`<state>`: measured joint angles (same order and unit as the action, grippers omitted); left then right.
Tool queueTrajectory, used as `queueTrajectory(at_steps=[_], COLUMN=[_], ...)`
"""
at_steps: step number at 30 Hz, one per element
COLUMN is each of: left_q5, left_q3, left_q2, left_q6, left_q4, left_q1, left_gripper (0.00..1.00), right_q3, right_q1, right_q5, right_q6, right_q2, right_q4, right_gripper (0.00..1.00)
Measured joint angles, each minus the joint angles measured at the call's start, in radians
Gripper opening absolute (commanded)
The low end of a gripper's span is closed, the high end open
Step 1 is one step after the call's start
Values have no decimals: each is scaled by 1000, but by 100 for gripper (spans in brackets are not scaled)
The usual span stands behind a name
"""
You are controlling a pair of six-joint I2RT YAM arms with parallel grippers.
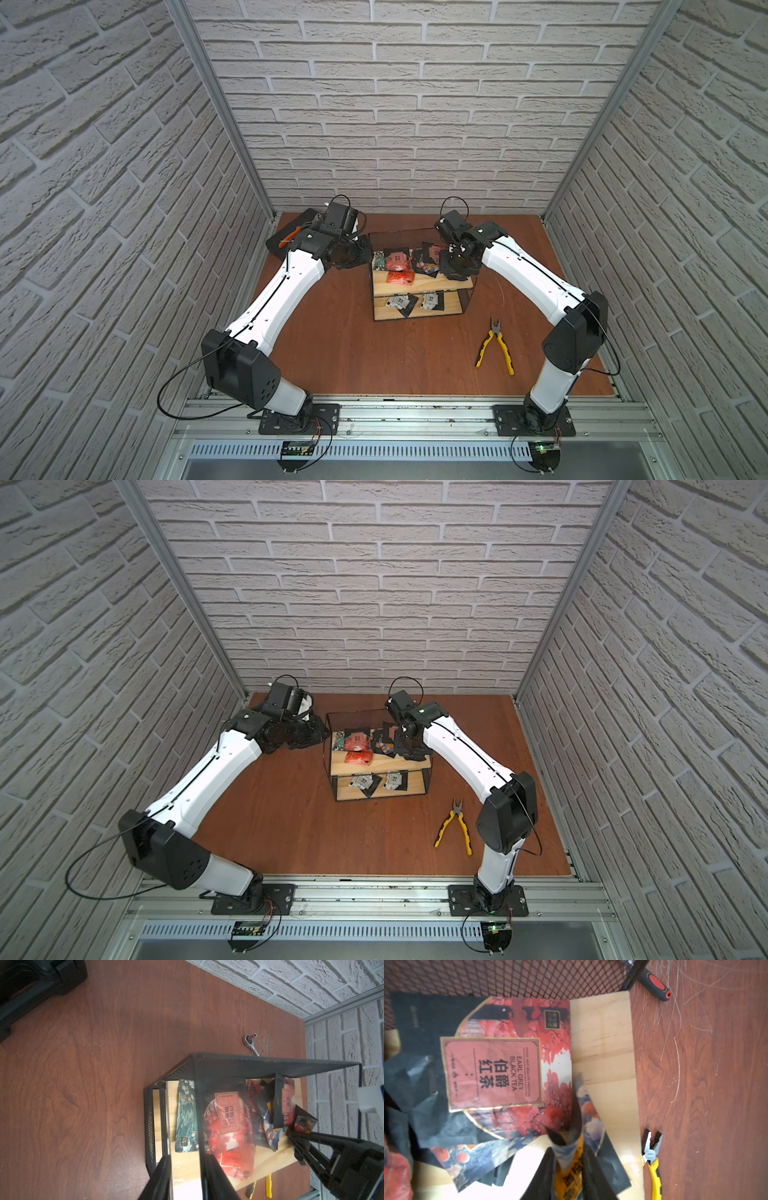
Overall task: Remove the tea bags from the shelf
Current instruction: Pick up the tea bag from the shelf, then place the tea bag at the center of the board.
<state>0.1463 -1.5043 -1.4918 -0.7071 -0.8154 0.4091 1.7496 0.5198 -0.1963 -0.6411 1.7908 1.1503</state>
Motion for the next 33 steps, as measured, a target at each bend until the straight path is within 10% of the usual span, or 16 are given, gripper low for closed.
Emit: queueTrajectory(at_steps=[26,33], left_q5=[0,0], left_q3=[0,0], left_q2=[0,0], left_q6=[2,11], left_q4=[0,0], left_q1=[6,6], left_gripper=[32,32], right_q3=[1,-167], right_q1=[73,-144], right_q5=[-129,-162], right_q6=[21,8], right_q2=[-369,-558], right_q4=[-15,-50], right_gripper=[8,7])
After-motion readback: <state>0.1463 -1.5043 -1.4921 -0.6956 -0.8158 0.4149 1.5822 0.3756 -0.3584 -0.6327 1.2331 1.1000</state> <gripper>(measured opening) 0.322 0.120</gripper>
